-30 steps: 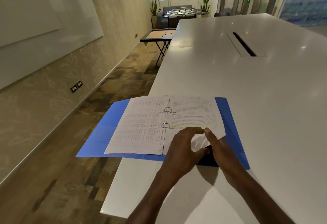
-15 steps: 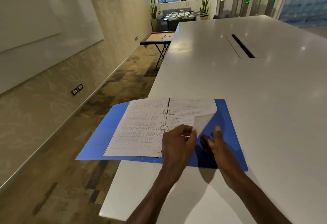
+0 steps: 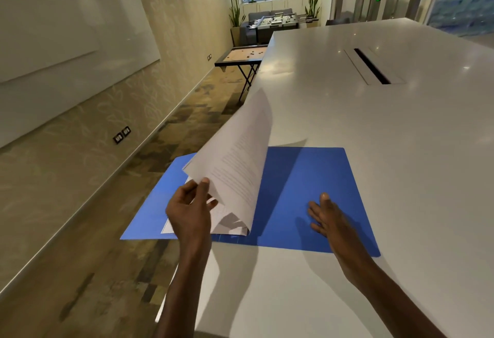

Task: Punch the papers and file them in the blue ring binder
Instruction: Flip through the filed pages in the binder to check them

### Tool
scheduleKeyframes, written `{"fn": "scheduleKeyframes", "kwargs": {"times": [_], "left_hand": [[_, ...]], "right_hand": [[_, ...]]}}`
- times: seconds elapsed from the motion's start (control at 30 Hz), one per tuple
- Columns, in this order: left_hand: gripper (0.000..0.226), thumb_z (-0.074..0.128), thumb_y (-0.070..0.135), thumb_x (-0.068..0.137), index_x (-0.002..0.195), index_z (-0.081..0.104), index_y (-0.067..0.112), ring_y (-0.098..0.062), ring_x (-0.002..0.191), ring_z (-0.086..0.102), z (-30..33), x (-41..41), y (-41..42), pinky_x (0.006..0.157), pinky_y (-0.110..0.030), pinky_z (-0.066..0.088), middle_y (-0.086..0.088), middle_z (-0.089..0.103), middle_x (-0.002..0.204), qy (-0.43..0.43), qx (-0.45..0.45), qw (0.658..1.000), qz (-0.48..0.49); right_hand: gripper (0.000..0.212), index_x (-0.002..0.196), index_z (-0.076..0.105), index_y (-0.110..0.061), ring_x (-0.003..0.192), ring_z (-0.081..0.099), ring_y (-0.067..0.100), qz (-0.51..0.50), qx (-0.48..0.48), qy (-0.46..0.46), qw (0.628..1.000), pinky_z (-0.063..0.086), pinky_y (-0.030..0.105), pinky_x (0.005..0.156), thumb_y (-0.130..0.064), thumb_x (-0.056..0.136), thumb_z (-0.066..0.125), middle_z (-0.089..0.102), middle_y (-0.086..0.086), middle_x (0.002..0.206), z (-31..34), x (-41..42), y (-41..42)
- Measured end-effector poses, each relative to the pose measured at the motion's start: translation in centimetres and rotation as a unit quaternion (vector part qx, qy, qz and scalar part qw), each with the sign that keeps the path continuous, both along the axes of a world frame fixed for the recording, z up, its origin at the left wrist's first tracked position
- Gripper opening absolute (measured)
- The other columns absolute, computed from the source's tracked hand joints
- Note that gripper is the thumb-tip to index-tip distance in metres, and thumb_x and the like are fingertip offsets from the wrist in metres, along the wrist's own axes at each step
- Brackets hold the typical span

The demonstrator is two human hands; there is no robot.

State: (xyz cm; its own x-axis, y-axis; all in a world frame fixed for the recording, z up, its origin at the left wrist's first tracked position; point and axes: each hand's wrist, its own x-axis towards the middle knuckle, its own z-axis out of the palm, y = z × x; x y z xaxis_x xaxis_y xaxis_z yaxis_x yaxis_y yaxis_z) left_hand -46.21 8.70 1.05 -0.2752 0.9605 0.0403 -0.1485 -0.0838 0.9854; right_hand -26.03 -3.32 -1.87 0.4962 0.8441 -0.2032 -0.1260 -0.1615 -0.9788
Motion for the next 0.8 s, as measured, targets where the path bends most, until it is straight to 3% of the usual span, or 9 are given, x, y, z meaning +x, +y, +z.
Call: {"fn": "scheduleKeyframes", "kwargs": {"times": [0.07,0.13,0.2,0.3,0.4,0.5,0.6,0.73,0.8], "left_hand": [[0.024,0.069,0.017,0.089,0.106,0.066,0.001,-0.019,0.082,0.072,-0.4,-1.1,0.2,0.062,-0.026,0.059,-0.011,0.073,0.098,-0.018,0.001,0.999,0.033],[0.019,0.069,0.015,0.089,0.102,0.066,0.002,-0.021,0.082,0.072,-1.0,-2.1,0.5,0.066,-0.029,0.061,-0.012,0.072,0.097,-0.027,-0.011,0.997,0.065],[0.016,0.069,0.015,0.089,0.100,0.066,0.005,-0.021,0.083,0.072,-1.8,-2.9,0.9,0.070,-0.031,0.061,-0.011,0.072,0.097,-0.018,-0.030,0.995,0.096],[0.016,0.071,0.016,0.087,0.098,0.067,0.005,-0.020,0.079,0.071,-3.3,-4.0,1.3,0.071,-0.031,0.060,-0.011,0.072,0.096,-0.009,-0.055,0.990,0.129],[0.016,0.071,0.015,0.086,0.099,0.065,0.008,-0.019,0.078,0.071,-4.6,-4.9,1.4,0.070,-0.031,0.059,-0.006,0.071,0.095,0.015,-0.092,0.985,0.144],[0.036,0.076,0.011,0.079,0.111,0.060,0.006,-0.023,0.075,0.071,-5.6,-5.8,1.6,0.071,-0.040,0.060,-0.011,0.071,0.102,0.051,-0.129,0.980,0.144],[0.070,0.082,0.008,0.073,0.132,0.046,0.011,-0.030,0.100,0.066,-5.9,-6.0,1.6,0.083,-0.050,0.058,-0.005,0.058,0.120,0.109,-0.144,0.973,0.146],[0.083,0.083,0.025,0.075,0.142,0.037,0.010,-0.027,0.113,0.056,-5.1,-5.9,2.3,0.100,-0.048,0.047,-0.015,0.044,0.142,0.238,-0.130,0.952,0.139],[0.097,0.083,0.042,0.072,0.147,0.031,0.008,-0.035,0.127,0.048,-4.5,-5.7,3.1,0.107,-0.051,0.039,-0.019,0.042,0.146,0.317,-0.133,0.933,0.103]], "right_hand": [[0.026,0.098,0.049,-0.043,0.107,0.057,0.010,0.004,-0.003,-0.002,1.000,0.044,0.035,0.103,-0.059,0.082,0.036,0.057,-0.002,0.118,-0.2,-0.1,0.0],[0.025,0.100,0.046,-0.046,0.110,0.055,0.010,0.011,0.002,-0.014,1.000,0.044,0.034,0.102,-0.059,0.083,0.034,0.056,-0.003,0.121,-0.4,0.0,0.0],[0.034,0.111,0.048,-0.042,0.112,0.054,0.011,0.016,0.006,-0.022,1.000,0.044,0.035,0.103,-0.057,0.085,0.033,0.055,-0.002,0.126,-0.3,0.0,-0.1],[0.068,0.142,0.038,-0.021,0.117,0.052,0.011,0.018,-0.006,-0.032,0.999,0.041,0.039,0.108,-0.057,0.085,0.034,0.050,-0.003,0.137,-0.3,-0.1,-0.1],[0.072,0.150,0.028,-0.017,0.119,0.051,0.011,0.020,-0.013,-0.033,0.999,0.040,0.040,0.110,-0.055,0.089,0.036,0.046,-0.001,0.144,-0.5,0.0,0.0],[0.063,0.149,0.030,-0.018,0.120,0.052,0.013,0.013,-0.013,-0.037,0.999,0.041,0.039,0.109,-0.049,0.094,0.036,0.046,0.001,0.146,-0.7,0.1,0.0],[0.063,0.150,0.028,-0.016,0.124,0.051,0.015,0.007,-0.022,-0.039,0.999,0.041,0.039,0.108,-0.046,0.095,0.036,0.045,0.003,0.147,-0.7,0.1,0.1],[0.061,0.150,0.028,-0.016,0.116,0.053,0.014,0.005,-0.023,-0.034,0.999,0.040,0.044,0.110,-0.044,0.097,0.036,0.045,0.004,0.147,-0.6,0.0,0.0],[0.068,0.150,0.028,-0.017,0.112,0.054,0.013,0.009,-0.023,-0.039,0.999,0.039,0.046,0.110,-0.051,0.092,0.037,0.046,0.003,0.147,-0.4,-0.1,0.0]]}}
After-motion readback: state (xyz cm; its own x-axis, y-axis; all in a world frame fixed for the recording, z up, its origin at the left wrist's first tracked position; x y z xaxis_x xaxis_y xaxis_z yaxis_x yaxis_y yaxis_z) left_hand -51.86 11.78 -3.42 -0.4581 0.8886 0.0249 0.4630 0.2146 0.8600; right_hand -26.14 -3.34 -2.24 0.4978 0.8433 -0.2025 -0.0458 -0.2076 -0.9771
